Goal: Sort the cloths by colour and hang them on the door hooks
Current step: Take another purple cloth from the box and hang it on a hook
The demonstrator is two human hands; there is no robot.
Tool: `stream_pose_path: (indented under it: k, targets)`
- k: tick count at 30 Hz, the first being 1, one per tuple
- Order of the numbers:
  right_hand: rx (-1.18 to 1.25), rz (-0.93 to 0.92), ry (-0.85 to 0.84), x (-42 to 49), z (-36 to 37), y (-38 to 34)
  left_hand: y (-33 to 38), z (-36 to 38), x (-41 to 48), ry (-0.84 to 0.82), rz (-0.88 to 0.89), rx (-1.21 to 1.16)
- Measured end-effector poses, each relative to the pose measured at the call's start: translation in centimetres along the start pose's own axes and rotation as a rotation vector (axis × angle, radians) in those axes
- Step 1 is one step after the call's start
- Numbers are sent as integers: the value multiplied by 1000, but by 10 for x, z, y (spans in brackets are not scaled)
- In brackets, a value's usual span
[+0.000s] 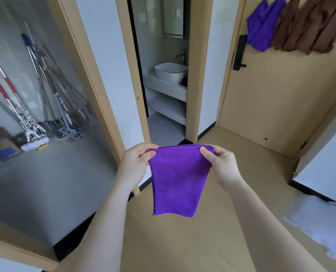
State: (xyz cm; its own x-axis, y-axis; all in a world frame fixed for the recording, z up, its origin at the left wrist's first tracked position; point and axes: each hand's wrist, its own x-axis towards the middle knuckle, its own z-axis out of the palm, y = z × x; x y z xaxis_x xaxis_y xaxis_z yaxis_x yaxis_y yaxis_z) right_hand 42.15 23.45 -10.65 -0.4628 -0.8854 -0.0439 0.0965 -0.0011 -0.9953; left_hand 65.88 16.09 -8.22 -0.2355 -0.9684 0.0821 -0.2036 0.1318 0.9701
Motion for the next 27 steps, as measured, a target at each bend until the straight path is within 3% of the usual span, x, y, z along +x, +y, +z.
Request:
stream_pose_path:
  k: [8,27]
  targets:
    - [-15,-31,96,53,-79,-11,14,91,57,-119,18,-24]
    - [9,-77,114,202,-265,-46,66,299,169,-132,70,-45]
